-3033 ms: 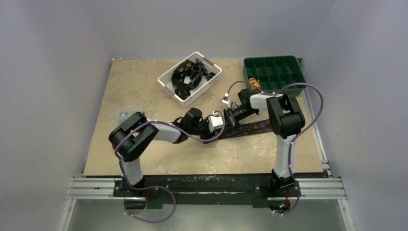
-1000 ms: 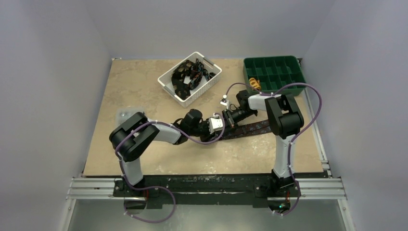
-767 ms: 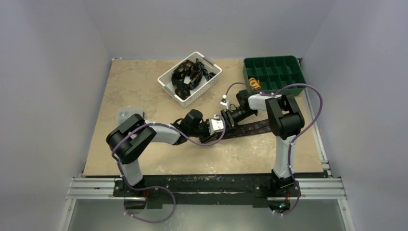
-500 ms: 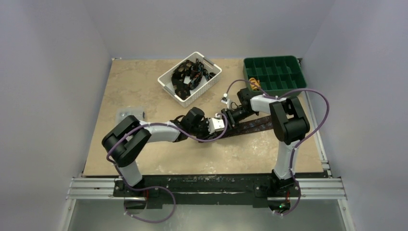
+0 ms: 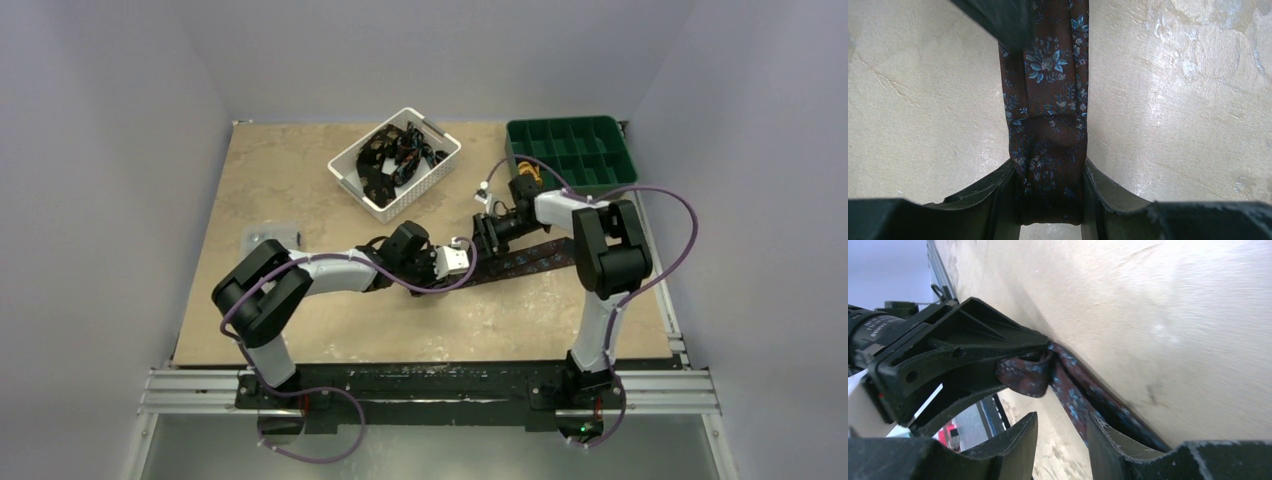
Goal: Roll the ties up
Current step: Roll the tie at the center of the board.
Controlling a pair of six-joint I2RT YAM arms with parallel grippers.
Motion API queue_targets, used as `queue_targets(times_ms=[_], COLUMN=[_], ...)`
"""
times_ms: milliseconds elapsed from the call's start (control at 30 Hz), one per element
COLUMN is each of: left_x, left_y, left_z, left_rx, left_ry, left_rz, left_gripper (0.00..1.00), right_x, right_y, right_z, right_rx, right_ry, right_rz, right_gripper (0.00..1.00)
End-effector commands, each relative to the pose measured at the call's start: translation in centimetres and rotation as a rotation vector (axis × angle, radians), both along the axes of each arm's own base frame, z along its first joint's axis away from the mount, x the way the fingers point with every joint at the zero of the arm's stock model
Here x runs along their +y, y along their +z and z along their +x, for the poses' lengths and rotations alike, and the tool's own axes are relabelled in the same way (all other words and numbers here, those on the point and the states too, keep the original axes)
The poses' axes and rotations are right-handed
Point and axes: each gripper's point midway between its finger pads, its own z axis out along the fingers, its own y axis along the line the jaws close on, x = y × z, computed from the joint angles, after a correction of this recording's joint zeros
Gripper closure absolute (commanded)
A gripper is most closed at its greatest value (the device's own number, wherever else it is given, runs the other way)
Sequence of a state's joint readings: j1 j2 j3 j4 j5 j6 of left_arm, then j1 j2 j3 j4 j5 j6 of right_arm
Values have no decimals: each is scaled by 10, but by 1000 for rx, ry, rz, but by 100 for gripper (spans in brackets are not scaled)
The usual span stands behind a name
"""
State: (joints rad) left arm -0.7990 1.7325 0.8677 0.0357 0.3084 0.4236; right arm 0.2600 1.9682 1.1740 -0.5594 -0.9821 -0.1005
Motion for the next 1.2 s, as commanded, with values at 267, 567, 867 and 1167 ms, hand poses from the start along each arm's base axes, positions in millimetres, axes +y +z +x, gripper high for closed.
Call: queue_targets(times_ms=[267, 567, 867, 1167], left_x=[16, 16, 14, 20], left_y=[-20, -18, -21, -31], left_z=[-24, -28, -27, -22], left_rx=[65, 79, 89, 102], left_ry=[-92, -101, -103, -61], left_rz=[81, 67, 76, 119], left_gripper=[65, 64, 64, 66], right_x=[-163, -222, -241, -220], right_y=[10, 21, 23, 23], right_z=[58, 87, 78, 64], right_rx=[-174, -210, -159, -141], right_ry=[-186, -299, -294, -286], right_rz=[-445, -573, -562, -452], right_gripper=[68, 66, 60, 59])
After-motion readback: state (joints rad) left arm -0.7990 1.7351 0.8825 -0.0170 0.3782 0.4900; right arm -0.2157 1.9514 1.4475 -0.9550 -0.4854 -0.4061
